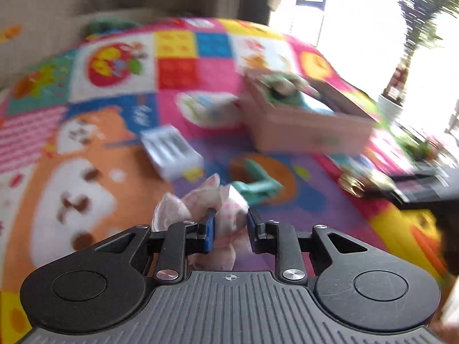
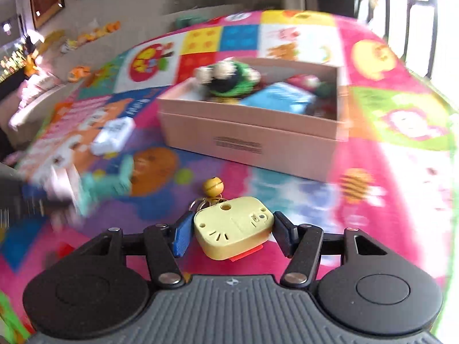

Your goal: Organize objects

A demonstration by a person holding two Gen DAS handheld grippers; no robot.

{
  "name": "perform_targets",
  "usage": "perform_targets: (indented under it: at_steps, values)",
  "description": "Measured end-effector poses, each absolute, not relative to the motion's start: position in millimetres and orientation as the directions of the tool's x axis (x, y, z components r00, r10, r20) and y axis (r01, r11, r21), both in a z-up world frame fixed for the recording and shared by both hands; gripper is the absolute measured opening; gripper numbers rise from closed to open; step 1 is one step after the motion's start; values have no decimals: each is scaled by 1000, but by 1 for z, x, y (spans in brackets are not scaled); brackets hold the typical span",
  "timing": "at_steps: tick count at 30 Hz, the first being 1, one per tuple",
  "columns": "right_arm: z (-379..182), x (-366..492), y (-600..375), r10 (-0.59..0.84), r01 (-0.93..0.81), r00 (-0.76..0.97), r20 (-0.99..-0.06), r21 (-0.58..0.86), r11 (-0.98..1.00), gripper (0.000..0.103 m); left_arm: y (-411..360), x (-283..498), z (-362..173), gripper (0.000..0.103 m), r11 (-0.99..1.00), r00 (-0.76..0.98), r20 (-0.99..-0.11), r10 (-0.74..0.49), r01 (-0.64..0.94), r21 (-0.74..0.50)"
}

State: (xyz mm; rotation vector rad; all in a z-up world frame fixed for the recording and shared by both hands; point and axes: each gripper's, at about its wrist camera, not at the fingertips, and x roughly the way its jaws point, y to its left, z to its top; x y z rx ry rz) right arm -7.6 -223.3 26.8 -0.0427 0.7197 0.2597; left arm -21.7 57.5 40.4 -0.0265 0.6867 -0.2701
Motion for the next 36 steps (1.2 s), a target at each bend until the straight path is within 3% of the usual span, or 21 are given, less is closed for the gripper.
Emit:
perform_targets:
  at_steps: [3, 5, 8, 12, 16, 23, 25, 36]
  values:
    - [20, -13, -241, 182, -198, 743, -644, 49, 979, 80, 66, -21, 55, 26, 961, 789, -552, -269, 188, -200]
    - [21, -11, -247, 195, -183, 749, -633, 85, 979, 81, 68, -26, 65, 26, 959, 822, -503, -265, 173, -223]
    - [22, -14, -249, 208, -187, 767, -607, 100, 977, 90, 66, -34, 80, 26, 957, 851, -450, -270, 188, -219]
    - [27, -22, -256, 225, -177, 803, -552, 140, 974, 101, 44, -35, 81, 26, 933, 784, -506, -358, 313, -175]
    - [28, -25, -262, 218, -148, 819, -531, 172, 974, 103, 1, -38, 58, 26, 899, 702, -601, -382, 432, -66]
    - [28, -25, -265, 215, -133, 828, -518, 191, 973, 103, -48, -43, 21, 28, 834, 571, -711, -410, 550, -39]
    - [28, -25, -267, 215, -125, 830, -515, 204, 971, 103, -59, -47, 20, 40, 818, 574, -709, -410, 576, -8]
    - [26, -25, -287, 204, -47, 846, -493, 311, 949, 103, -85, -52, 17, 46, 774, 556, -700, -448, 634, 8]
